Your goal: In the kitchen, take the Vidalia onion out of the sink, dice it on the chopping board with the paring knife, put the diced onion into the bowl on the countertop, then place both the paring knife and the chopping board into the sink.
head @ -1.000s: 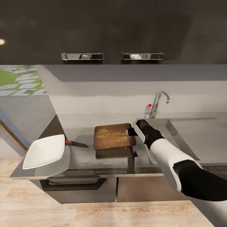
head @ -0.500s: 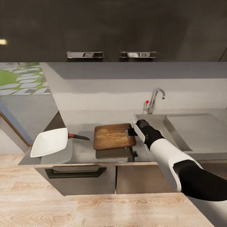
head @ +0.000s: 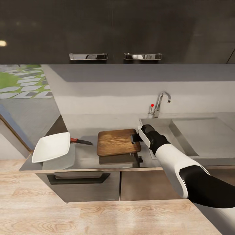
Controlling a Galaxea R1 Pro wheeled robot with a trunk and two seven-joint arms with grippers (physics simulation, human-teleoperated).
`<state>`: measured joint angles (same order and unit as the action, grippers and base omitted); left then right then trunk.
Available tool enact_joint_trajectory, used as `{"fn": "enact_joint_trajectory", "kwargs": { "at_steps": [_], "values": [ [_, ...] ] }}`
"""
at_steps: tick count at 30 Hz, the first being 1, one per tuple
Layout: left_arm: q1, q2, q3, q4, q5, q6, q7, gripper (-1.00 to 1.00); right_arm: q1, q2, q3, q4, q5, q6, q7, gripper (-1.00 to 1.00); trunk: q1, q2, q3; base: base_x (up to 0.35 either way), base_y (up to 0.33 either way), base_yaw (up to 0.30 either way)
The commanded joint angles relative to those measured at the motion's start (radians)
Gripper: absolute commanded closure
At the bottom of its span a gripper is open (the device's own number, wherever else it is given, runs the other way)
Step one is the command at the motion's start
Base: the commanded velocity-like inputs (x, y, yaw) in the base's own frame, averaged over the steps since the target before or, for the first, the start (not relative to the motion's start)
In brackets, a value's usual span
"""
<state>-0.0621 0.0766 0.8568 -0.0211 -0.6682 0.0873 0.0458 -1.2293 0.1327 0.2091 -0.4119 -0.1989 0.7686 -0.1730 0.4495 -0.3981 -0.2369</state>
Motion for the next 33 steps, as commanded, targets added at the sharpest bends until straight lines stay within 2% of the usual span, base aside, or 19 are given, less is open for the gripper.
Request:
{"fn": "enact_joint_trajectory", "kwargs": {
  "at_steps": [1, 20, 33],
  "values": [
    [-0.001, 0.0, 0.008, 0.0, -0.01, 0.003, 0.002, -1.0, -0.001, -0.001, 0.007, 0.0, -0.011, 0.003, -0.007, 1.0, 0.001, -0.002, -0.002, 0.0, 0.0, 0.0],
    [-0.001, -0.001, 0.008, 0.0, -0.01, 0.003, 0.002, -1.0, 0.0, -0.002, 0.006, 0.001, -0.012, 0.0, -0.006, 1.0, 0.001, -0.002, -0.002, 0.0, -0.001, 0.0],
    [-0.001, 0.0, 0.008, 0.0, -0.01, 0.003, 0.002, -1.0, 0.001, -0.002, 0.006, 0.001, -0.013, 0.001, -0.006, 1.0, 0.001, -0.002, -0.002, 0.0, -0.072, 0.0]
  ]
}}
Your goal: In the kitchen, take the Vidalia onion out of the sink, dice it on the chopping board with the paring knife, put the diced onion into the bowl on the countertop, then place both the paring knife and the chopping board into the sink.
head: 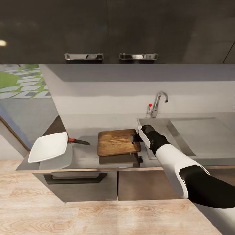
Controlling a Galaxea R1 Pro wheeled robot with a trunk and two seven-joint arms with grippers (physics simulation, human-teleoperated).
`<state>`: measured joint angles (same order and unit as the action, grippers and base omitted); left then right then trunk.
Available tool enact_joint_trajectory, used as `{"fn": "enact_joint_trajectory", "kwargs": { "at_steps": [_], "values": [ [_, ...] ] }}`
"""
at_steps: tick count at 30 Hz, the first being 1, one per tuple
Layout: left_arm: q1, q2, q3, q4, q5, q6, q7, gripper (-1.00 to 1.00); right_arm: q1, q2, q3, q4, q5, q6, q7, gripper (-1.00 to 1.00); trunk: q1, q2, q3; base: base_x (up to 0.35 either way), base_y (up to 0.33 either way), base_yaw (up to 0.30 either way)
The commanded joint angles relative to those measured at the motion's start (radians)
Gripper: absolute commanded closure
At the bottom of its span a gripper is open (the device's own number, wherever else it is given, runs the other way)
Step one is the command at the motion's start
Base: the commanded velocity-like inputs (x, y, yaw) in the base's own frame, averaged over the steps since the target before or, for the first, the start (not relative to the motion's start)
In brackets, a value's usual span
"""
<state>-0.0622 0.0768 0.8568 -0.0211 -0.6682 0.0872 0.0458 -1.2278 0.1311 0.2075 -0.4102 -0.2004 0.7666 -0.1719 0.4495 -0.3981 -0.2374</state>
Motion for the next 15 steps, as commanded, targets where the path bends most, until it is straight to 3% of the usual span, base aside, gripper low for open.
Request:
{"fn": "enact_joint_trajectory", "kwargs": {
  "at_steps": [1, 15],
  "values": [
    [-0.001, 0.0, 0.008, 0.0, -0.01, 0.003, 0.002, -1.0, -0.001, -0.001, 0.007, -0.001, -0.011, 0.003, -0.008, 1.0, 0.001, -0.002, -0.003, 0.0, -0.002, 0.0],
    [-0.001, 0.0, 0.008, 0.0, -0.01, 0.003, 0.002, -1.0, 0.0, -0.001, 0.007, -0.001, -0.012, 0.003, -0.006, 1.0, 0.001, -0.002, -0.008, 0.0, 0.0, 0.0]
  ]
}}
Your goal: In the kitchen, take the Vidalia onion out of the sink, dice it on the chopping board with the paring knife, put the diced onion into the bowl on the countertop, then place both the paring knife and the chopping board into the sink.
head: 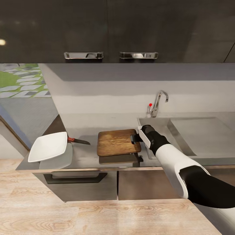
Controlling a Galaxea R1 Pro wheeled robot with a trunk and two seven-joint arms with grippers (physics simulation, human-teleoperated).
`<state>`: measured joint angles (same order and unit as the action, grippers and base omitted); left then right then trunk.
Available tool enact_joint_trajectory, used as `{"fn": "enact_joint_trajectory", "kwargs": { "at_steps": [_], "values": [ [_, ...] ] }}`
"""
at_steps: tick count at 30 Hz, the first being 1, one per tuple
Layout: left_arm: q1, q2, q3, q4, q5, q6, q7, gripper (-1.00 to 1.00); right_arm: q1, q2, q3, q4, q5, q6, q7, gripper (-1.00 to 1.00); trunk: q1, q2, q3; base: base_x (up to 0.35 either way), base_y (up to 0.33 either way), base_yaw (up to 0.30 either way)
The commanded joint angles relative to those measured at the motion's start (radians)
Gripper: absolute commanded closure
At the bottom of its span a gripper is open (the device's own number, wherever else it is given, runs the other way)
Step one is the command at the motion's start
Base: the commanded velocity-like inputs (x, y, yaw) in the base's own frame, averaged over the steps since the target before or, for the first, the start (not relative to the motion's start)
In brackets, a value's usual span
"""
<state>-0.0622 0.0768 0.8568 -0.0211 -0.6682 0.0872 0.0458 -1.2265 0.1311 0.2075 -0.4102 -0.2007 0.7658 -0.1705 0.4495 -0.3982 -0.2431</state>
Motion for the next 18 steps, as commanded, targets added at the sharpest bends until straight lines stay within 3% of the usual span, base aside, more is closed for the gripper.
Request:
{"fn": "enact_joint_trajectory", "kwargs": {
  "at_steps": [1, 4, 10, 18],
  "values": [
    [-0.001, 0.0, 0.008, 0.0, -0.01, 0.003, 0.002, -1.0, -0.001, -0.001, 0.007, -0.001, -0.012, 0.003, -0.007, 1.0, 0.001, -0.002, -0.002, 0.0, 0.0, 0.0],
    [-0.001, 0.0, 0.008, 0.0, -0.01, 0.003, 0.002, -1.0, -0.001, -0.001, 0.007, -0.001, -0.012, 0.003, 0.007, 1.0, 0.001, -0.002, -0.002, 0.0, 0.0, 0.0],
    [-0.001, 0.0, 0.008, 0.0, -0.01, 0.003, 0.002, -1.0, 0.001, -0.001, 0.007, 0.0, -0.012, 0.004, 0.103, 1.0, 0.001, -0.002, -0.002, 0.0, 0.0, 0.0],
    [-0.001, 0.0, 0.008, 0.0, -0.01, 0.003, 0.002, -1.0, 0.001, -0.001, 0.007, 0.0, -0.011, 0.004, 0.13, 1.0, 0.001, -0.002, -0.002, 0.0, 0.0, 0.0]
  ]
}}
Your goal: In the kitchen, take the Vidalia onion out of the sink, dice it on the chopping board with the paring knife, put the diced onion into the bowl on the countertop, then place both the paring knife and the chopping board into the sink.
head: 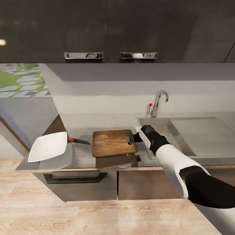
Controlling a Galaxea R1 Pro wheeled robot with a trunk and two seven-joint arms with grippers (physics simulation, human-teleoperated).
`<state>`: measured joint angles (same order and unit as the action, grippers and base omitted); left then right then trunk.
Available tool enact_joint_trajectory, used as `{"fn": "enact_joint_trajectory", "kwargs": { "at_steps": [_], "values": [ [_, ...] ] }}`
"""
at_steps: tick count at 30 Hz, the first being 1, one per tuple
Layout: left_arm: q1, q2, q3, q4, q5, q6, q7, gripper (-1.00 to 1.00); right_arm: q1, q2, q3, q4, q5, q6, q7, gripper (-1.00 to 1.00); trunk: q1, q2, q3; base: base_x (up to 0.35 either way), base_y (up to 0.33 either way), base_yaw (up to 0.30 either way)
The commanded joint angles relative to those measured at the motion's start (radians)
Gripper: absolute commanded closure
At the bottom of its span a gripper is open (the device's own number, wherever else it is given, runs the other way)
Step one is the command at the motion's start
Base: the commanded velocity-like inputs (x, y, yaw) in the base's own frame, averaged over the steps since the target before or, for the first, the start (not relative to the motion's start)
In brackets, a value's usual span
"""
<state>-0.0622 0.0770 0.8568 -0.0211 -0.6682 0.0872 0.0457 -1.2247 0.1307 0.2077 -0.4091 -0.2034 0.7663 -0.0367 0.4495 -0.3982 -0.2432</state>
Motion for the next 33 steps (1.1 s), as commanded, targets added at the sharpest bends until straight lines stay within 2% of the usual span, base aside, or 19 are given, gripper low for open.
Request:
{"fn": "enact_joint_trajectory", "kwargs": {
  "at_steps": [1, 13, 16, 17, 21, 26, 33],
  "values": [
    [-0.001, 0.0, 0.008, 0.0, -0.01, 0.003, 0.002, -1.0, -0.001, -0.001, 0.007, -0.001, -0.009, 0.004, -0.003, 1.0, 0.001, -0.002, -0.002, 0.0, 0.0, 0.0],
    [-0.001, 0.0, 0.008, 0.0, -0.01, 0.003, 0.002, -1.0, -0.001, -0.005, 0.007, 0.001, -0.008, 0.004, -0.004, 1.0, 0.001, -0.002, -0.003, 0.0, 0.0, 0.0],
    [-0.001, 0.0, 0.008, 0.0, -0.01, 0.003, 0.002, -1.0, -0.001, -0.015, 0.006, 0.009, -0.007, 0.004, -0.009, 1.0, 0.001, -0.002, -0.006, 0.0, 0.0, 0.0],
    [-0.001, 0.0, 0.008, 0.0, -0.01, 0.003, 0.002, -1.0, -0.001, -0.029, 0.004, 0.011, -0.008, 0.004, -0.022, 1.0, 0.001, -0.002, -0.007, 0.0, 0.0, 0.0],
    [-0.001, 0.0, 0.008, 0.0, -0.01, 0.003, 0.002, -1.0, -0.001, -0.034, 0.004, 0.013, -0.008, 0.004, -0.029, 1.0, 0.001, -0.002, -0.01, 0.0, 0.0, 0.0],
    [-0.001, 0.0, 0.008, 0.0, -0.01, 0.003, 0.002, -1.0, -0.001, -0.038, 0.004, 0.027, -0.008, -0.035, -0.039, 1.0, 0.001, -0.002, -0.014, 0.0, 0.0, 0.0],
    [-0.001, 0.0, 0.008, 0.0, -0.01, 0.003, 0.002, -1.0, -0.001, -0.039, 0.004, 0.039, -0.008, -0.05, -0.04, 1.0, 0.001, -0.002, -0.02, 0.0, 0.022, 0.0]
  ]
}}
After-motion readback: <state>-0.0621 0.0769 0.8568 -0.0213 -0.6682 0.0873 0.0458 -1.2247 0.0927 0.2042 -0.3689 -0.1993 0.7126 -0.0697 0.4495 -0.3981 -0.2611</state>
